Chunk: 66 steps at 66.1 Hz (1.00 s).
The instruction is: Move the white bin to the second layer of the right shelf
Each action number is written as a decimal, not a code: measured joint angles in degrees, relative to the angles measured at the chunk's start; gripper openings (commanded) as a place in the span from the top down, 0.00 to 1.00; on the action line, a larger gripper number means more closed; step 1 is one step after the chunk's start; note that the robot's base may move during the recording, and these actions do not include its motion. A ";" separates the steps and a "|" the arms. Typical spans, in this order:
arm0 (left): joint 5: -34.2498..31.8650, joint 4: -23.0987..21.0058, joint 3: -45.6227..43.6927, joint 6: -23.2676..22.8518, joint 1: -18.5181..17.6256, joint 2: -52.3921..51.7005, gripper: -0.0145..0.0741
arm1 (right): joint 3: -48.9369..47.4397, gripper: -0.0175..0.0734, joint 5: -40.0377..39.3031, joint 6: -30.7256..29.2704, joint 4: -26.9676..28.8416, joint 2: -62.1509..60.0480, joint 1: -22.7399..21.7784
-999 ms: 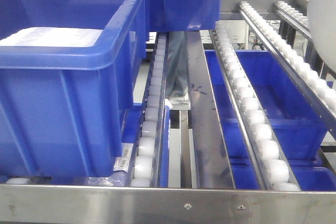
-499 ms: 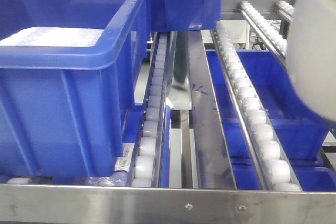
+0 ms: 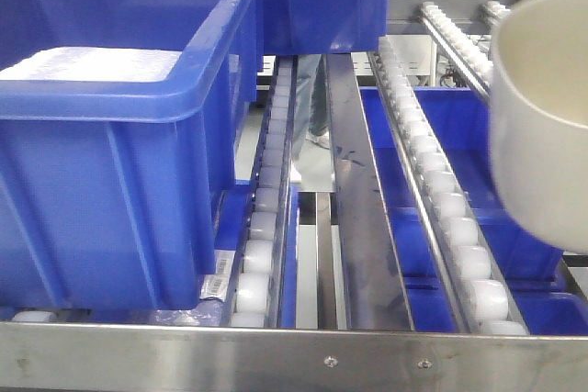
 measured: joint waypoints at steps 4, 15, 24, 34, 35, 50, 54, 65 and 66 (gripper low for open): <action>0.00 0.00 0.00 0.00 0.00 0.00 0.74 | 0.00 0.75 0.01 0.11 0.72 0.70 -1.13; 0.00 0.00 0.00 0.00 0.00 0.00 0.74 | 0.00 0.75 -0.40 0.23 2.33 2.99 -1.70; 0.00 0.00 0.00 0.00 0.00 0.00 0.74 | 0.00 0.75 -0.80 0.23 2.57 5.69 -1.70; 0.00 0.00 0.00 0.00 0.00 0.00 0.74 | 1.00 0.75 -2.11 0.23 2.57 8.16 -1.70; 0.00 0.00 0.00 0.00 0.00 0.00 0.74 | 1.18 0.75 -2.22 0.23 2.57 8.34 -1.70; 0.00 0.00 0.00 0.00 0.00 0.00 0.74 | 3.70 0.75 -4.22 0.23 2.60 9.07 -1.70; 0.00 0.00 0.00 0.00 0.00 0.00 0.74 | 4.08 0.75 -4.73 0.23 2.60 9.07 -1.70; 0.00 0.00 0.00 0.00 0.00 0.00 0.74 | 5.35 0.75 -5.55 0.23 2.49 9.07 -2.04; 0.00 0.00 0.00 0.00 0.00 0.00 0.74 | 5.38 0.75 -5.55 0.23 2.49 9.07 -2.04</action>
